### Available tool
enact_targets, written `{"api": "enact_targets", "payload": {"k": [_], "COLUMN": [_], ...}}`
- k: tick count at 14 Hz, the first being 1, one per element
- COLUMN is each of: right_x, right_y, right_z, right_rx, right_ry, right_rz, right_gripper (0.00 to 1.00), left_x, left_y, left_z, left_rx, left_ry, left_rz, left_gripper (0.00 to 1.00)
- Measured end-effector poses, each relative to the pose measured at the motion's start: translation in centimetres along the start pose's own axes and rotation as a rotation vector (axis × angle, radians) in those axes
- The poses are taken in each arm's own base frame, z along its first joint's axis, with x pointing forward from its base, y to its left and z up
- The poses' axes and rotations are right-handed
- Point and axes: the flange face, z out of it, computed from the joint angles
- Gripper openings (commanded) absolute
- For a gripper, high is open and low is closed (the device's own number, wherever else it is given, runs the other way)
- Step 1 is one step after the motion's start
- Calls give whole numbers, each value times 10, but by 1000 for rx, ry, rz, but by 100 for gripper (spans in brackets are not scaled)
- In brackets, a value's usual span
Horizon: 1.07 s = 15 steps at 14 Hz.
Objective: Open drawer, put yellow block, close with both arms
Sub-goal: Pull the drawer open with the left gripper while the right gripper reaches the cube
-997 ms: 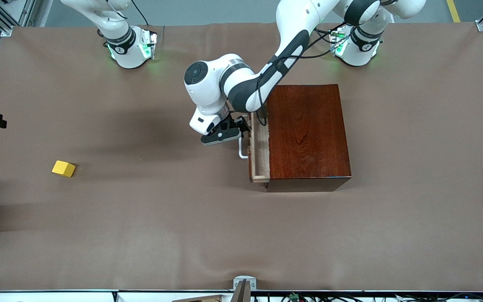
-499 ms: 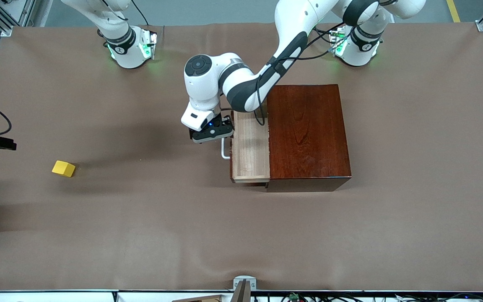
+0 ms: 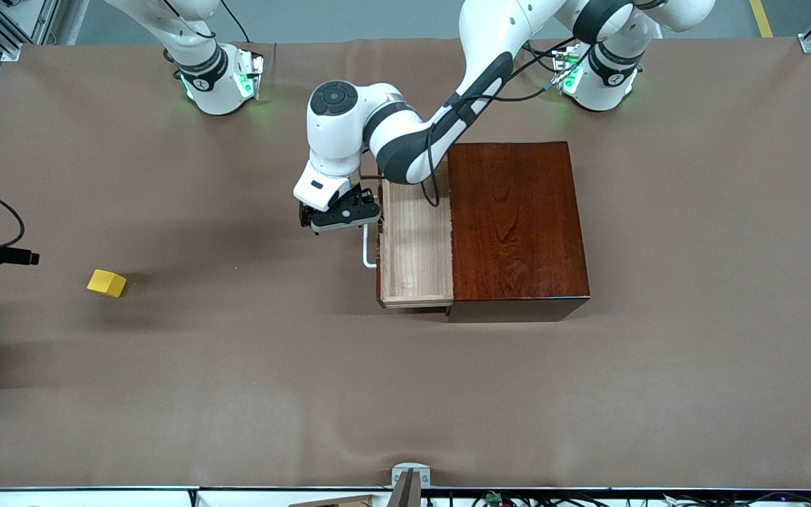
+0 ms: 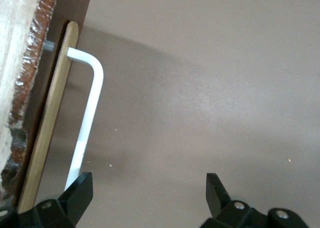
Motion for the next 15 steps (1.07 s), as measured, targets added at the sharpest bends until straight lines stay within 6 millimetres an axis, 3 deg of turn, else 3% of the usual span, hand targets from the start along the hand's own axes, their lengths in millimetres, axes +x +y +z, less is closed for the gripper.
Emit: {"api": "enact_targets", "payload": {"k": [4, 6, 8, 10, 13, 15], "right_x": [15, 23, 27, 26, 24, 21], "right_y": [6, 7, 8, 7, 7, 6], "right_z": [47, 69, 89, 109, 136, 151], "right_rx": [7, 6, 2, 2, -3, -5], "right_ry": [-59, -65, -53, -50, -28, -17], "right_rz": [32, 35, 34, 34, 33, 32], "right_gripper": [100, 100, 100, 100, 100, 100], "left_x": [5, 20, 50, 90, 146, 186], "left_y": [4, 3, -5, -23, -69, -107], "left_z": [-15, -44, -91, -151, -237, -281], "left_rx": [-7, 1, 3, 11, 31, 9], "left_ry": [4, 18, 38, 60, 42, 7], "left_rz": [-7, -24, -41, -56, -70, -63], "left_gripper": [100, 100, 100, 100, 100, 100]}}
